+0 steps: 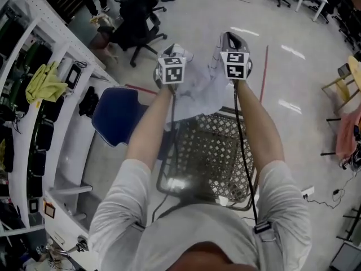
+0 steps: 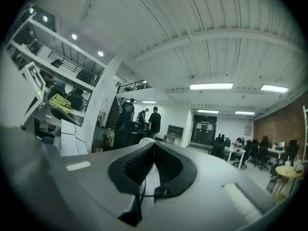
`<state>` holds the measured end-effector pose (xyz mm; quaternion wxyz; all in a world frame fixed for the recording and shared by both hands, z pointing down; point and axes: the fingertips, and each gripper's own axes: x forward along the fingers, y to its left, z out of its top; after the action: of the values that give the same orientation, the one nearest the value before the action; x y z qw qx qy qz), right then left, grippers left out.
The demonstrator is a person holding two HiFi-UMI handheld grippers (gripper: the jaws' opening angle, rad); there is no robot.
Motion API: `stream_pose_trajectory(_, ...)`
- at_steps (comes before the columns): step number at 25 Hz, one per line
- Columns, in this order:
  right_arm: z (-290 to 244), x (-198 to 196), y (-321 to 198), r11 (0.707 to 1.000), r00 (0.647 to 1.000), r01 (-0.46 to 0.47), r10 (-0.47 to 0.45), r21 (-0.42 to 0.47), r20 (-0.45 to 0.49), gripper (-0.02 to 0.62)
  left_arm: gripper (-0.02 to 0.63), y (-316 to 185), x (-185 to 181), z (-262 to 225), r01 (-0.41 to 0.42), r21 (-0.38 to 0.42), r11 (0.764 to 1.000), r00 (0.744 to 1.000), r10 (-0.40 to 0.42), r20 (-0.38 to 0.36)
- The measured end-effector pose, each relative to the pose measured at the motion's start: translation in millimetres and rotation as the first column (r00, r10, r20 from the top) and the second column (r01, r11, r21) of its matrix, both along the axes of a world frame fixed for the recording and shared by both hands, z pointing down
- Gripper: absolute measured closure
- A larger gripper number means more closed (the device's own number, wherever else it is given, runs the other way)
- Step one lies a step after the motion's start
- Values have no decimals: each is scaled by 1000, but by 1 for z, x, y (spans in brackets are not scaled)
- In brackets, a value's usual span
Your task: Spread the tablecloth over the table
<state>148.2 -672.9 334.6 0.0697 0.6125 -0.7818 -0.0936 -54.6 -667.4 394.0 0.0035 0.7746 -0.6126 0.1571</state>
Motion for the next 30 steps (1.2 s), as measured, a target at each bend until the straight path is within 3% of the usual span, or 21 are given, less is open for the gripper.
stream_pose_trajectory(2,56,-12,-13,993,999,52,-53,-106,-5,588,586,-4,-18,60,27,-168,985,1000,-28,-1)
stream_pose_trajectory(4,97,-21,-25,983,994,78,-91,-166,-68,588,586,-13,-26,89,31,-296,955,999,-42,-28)
stream_pose_trajectory(6,106,-20,-42,983,989,66,-88,-173,-123,588,586,-39,-13,79,1,-308,951,999,-18,-51)
stream_pose_trajectory(9,41,16,-79,996,997,-7,0,-90,-79,588,586,-95,27,-1,-47,-167,985,992,27,-124)
stream_pose_trajectory(11,-43,65,-92,997,997,-80,80,24,5,588,586,-124,53,-91,-65,3,998,977,64,-205)
stream_pose_trajectory(12,-89,93,-89,988,992,-123,119,97,44,588,586,-130,64,-144,-71,108,992,967,95,-237)
stream_pose_trajectory(14,-175,149,-70,948,977,-208,188,242,104,588,586,-125,74,-250,-57,330,942,947,156,-280)
stream_pose_trajectory(16,-238,195,-44,899,964,-265,237,348,121,588,586,-110,76,-330,-34,477,878,926,208,-316)
stream_pose_trajectory(18,-275,231,-20,867,954,-298,277,399,111,588,586,-98,71,-373,-10,533,846,920,217,-328)
stream_pose_trajectory(20,-293,261,3,848,944,-329,314,416,106,588,586,-85,66,-390,10,551,834,918,211,-335)
stream_pose_trajectory(22,-296,275,24,842,936,-343,341,415,82,588,586,-72,57,-382,31,535,844,923,181,-339)
stream_pose_trajectory(24,-284,271,40,856,935,-337,353,393,34,588,586,-63,40,-355,50,485,873,927,140,-348)
stream_pose_trajectory(30,-199,270,116,885,925,-366,380,288,7,588,586,-17,-50,-203,106,265,958,917,8,-398)
